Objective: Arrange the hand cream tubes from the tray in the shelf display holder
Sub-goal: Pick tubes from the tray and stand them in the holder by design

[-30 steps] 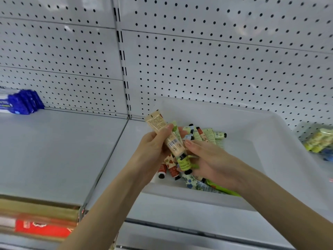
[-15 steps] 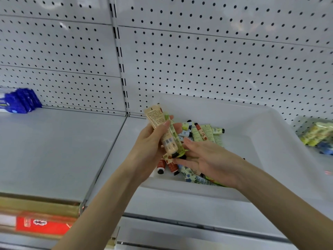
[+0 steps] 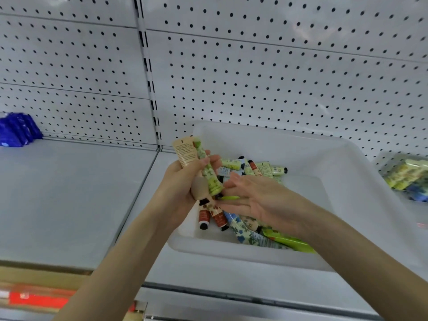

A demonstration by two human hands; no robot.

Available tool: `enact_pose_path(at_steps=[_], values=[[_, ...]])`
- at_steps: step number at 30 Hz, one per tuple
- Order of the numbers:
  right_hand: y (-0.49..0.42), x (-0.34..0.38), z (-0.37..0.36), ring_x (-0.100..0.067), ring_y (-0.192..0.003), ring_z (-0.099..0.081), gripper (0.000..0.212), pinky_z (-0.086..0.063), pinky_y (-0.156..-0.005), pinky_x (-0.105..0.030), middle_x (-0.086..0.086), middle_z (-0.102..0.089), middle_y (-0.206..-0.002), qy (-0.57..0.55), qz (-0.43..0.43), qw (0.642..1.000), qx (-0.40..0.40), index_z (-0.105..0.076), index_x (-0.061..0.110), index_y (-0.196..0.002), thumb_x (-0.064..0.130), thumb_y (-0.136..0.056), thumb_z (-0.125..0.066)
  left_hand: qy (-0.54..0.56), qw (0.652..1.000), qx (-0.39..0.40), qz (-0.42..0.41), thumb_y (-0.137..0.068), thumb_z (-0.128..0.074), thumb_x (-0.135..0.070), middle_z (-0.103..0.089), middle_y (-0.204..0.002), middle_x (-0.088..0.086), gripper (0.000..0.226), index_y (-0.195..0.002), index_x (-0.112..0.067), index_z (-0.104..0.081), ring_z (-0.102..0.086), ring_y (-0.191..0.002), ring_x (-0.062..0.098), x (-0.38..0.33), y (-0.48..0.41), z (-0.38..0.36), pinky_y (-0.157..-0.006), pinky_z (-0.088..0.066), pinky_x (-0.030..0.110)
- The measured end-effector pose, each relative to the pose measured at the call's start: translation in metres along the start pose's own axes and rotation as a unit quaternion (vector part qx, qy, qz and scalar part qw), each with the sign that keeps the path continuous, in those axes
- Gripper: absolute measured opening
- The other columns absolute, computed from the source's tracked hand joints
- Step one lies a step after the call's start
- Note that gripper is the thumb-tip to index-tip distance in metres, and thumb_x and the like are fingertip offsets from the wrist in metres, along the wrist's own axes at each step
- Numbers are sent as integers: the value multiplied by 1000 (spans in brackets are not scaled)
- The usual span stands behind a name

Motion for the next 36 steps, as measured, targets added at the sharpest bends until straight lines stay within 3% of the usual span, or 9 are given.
enact_pose_path(at_steps=[3,7,11,14,20,25,30,33,36], values=[[-4,10,44,-12,-101,-67,62,-51,-96,-30,-2,-66,-115,149,8,985,-90,-55,11,-122,52,-75,-58,13,1000,-24,9,-94,-52,-1,-74,-103,8,25,-118,-5,-57,-71,-97,17,-2,-14,2,-68,-59,27],[-20,10,114,-13,-98,-66,47,-51,-90,-26,-5,-67,-111,229,1,953,-200,-59,8,-116,44,-86,-58,33,998,-26,36,-93,-53,2,-74,-104,10,26,-117,-7,-54,-72,-94,19,-1,-34,-8,-68,-60,28],[-40,-3,135,-17,-102,-61,46,-50,-88,-26,-7,-63,-115,264,-39,944,-192,-59,6,-116,40,-87,-61,-7,997,-34,65,-89,-61,-3,-74,-102,12,19,-108,-3,-62,-72,-93,19,7,-51,-16,-67,-59,27],[-55,-10,134,-23,-104,-59,46,-48,-97,-38,-9,-62,-116,295,-48,932,-204,-60,5,-115,38,-84,-67,-116,991,-47,50,-86,-68,-13,-76,-94,6,14,-99,-9,-68,-72,-91,19,10,-59,-15,-68,-58,32],[-70,-13,132,-42,-111,-56,61,-43,-100,-49,-31,-57,-121,324,-36,912,-250,-57,-12,-115,35,-80,-73,-185,981,-32,57,-84,-69,-17,-76,-95,6,18,-99,-9,-71,-72,-89,18,16,-62,-13,-73,-58,35],[-79,-19,133,-20,-70,-56,50,-46,-65,-31,-14,-67,-83,331,-52,913,-232,-69,-4,-101,40,-77,-74,-192,980,-24,53,-82,-67,-22,-75,-99,8,14,-93,-14,-72,-70,-97,21,17,-63,-14,-81,-56,41],[-78,-19,133,-31,-94,-64,56,-52,-85,-35,-20,-68,-102,322,-66,916,-229,-64,-4,-113,39,-78,-73,-205,978,-11,45,-66,-69,-30,-75,-97,8,30,-92,-15,-72,-71,-96,22,17,-63,-14,-81,-56,43],[-83,-18,125,-36,-108,-60,57,-48,-97,-46,-25,-62,-118,343,-54,914,-207,-61,-7,-115,36,-79,-73,-204,978,-8,40,-73,-68,-26,-75,-97,7,25,-95,-14,-70,-72,-93,20,17,-64,-13,-75,-58,39],[-88,-18,119,-41,-107,-58,61,-46,-94,-53,-28,-59,-120,368,-46,909,-189,-60,-9,-115,37,-78,-74,-199,979,-13,35,-82,-66,-20,-75,-98,8,19,-100,-11,-69,-72,-94,20,17,-65,-12,-73,-60,37]])
Point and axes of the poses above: each hand's wrist, its own y-axis away from the middle knuckle, its own z-axis out of the back of the hand, x = y × z, the point moved 6 cm from there along -y, towards the middle knuckle
